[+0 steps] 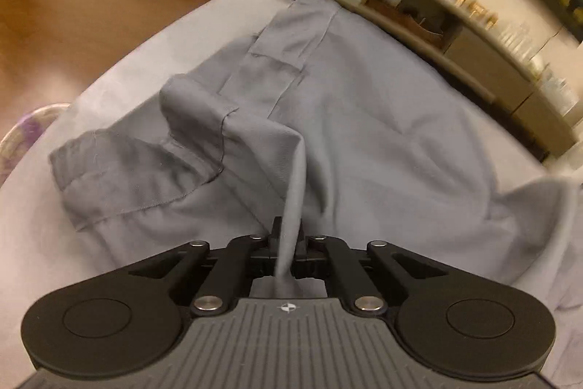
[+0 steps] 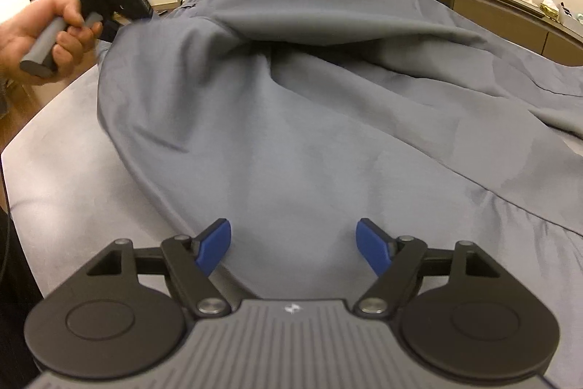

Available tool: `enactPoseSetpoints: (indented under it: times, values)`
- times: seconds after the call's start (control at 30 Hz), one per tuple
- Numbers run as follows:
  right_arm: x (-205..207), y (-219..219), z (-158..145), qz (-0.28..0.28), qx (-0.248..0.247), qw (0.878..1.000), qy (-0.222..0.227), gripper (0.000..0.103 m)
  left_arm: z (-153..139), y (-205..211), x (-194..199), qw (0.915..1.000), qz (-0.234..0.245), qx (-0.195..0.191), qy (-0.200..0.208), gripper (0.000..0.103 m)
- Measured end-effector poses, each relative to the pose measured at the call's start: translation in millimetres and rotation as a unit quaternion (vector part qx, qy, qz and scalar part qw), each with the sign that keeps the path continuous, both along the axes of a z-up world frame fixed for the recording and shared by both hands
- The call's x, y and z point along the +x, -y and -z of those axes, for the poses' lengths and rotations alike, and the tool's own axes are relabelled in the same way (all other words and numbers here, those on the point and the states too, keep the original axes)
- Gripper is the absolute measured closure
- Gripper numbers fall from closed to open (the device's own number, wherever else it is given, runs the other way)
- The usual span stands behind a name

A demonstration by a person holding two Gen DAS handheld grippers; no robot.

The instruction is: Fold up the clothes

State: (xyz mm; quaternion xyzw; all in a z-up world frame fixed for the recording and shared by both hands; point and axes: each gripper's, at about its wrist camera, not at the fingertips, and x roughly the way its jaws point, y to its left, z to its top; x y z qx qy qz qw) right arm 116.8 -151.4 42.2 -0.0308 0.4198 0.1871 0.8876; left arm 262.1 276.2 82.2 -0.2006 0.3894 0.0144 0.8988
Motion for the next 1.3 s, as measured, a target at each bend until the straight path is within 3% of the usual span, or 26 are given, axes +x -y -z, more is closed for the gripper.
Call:
enactPoseSetpoints:
  times: [0.03, 0.07, 0.17, 0.2, 0.27, 0.3, 0.33, 0.4, 0.47, 0.53, 0.6, 0.67, 0.73, 0.83, 0.93, 1.0, 1.03, 1.13, 1.17, 1.23, 1.3]
  values:
    - [0, 4, 0, 0.008, -0.002, 1.0, 0.003, 0.026, -24, -4, -12, 0.9966, 0.014, -0.033, 0.074, 0.103]
    - [1, 7, 1, 0.017, -0.003, 1.0, 0.006, 0.026, -45, -13, -39, 0.9867, 0.021, -0.07, 0.145, 0.103]
    - [1, 26, 1, 0.04, 0.01, 0.999, 0.009, 0.027, -71, -52, -135, 0.9524, 0.005, -0.137, 0.272, 0.103]
    - [1, 33, 1, 0.045, 0.016, 0.999, 0.008, 0.027, -64, -65, -155, 0.9508, -0.015, -0.149, 0.271, 0.103]
    - [1, 44, 1, 0.045, 0.033, 0.998, 0.008, 0.026, -12, -88, -165, 0.971, -0.089, -0.149, 0.164, 0.103]
    - [1, 45, 1, 0.035, 0.026, 0.999, 0.01, 0.025, 16, -97, -165, 0.9754, -0.121, -0.154, 0.102, 0.103]
    - [1, 45, 2, 0.026, 0.019, 0.999, 0.012, 0.023, 39, -104, -167, 0.9758, -0.149, -0.151, 0.054, 0.103]
    - [1, 45, 1, 0.011, 0.002, 1.0, 0.011, 0.023, 65, -109, -172, 0.9733, -0.186, -0.135, 0.006, 0.102]
    - [-2, 56, -3, 0.021, 0.001, 1.0, 0.003, 0.024, 70, -108, -171, 0.9731, -0.192, -0.127, -0.001, 0.096]
    - [-12, 81, -11, 0.052, 0.018, 0.998, 0.011, 0.024, 66, -106, -163, 0.9745, -0.197, -0.108, -0.002, 0.08]
    - [-25, 120, -19, 0.111, 0.028, 0.993, 0.025, 0.024, 60, -107, -163, 0.9732, -0.204, -0.105, 0.007, 0.055]
    - [-39, 166, -24, 0.195, 0.031, 0.98, 0.029, 0.027, 58, -107, -161, 0.9744, -0.204, -0.094, 0.009, 0.054]
    - [-55, 215, -27, 0.282, 0.03, 0.958, 0.032, 0.028, 57, -106, -159, 0.9767, -0.199, -0.08, 0.008, 0.054]
    - [-86, 285, -27, 0.406, 0.019, 0.913, 0.034, 0.028, 60, -93, -145, 0.9791, -0.191, -0.069, 0.008, 0.054]
    - [-109, 336, -20, 0.489, 0.021, 0.872, 0.026, 0.027, 62, -94, -141, 0.9794, -0.188, -0.072, 0.009, 0.054]
    - [-114, 350, -12, 0.496, 0.027, 0.868, 0.018, 0.028, 63, -94, -134, 0.9799, -0.185, -0.073, 0.01, 0.054]
    - [-111, 353, -9, 0.487, 0.023, 0.873, 0.022, 0.033, 64, -94, -130, 0.9808, -0.181, -0.073, 0.01, 0.054]
    - [-90, 356, -6, 0.455, 0.008, 0.89, 0.031, 0.083, 66, -86, -124, 0.984, -0.171, -0.051, 0.007, 0.062]
    - [-78, 359, -4, 0.45, 0.006, 0.893, 0.034, 0.091, 66, -85, -126, 0.9837, -0.173, -0.048, 0.007, 0.064]
    - [-57, 371, -2, 0.448, 0.009, 0.893, 0.039, 0.097, 66, -87, -130, 0.981, -0.185, -0.056, 0.009, 0.064]
    - [-50, 389, -2, 0.471, 0.029, 0.881, 0.036, 0.099, 66, -92, -136, 0.9767, -0.205, -0.061, 0.01, 0.064]
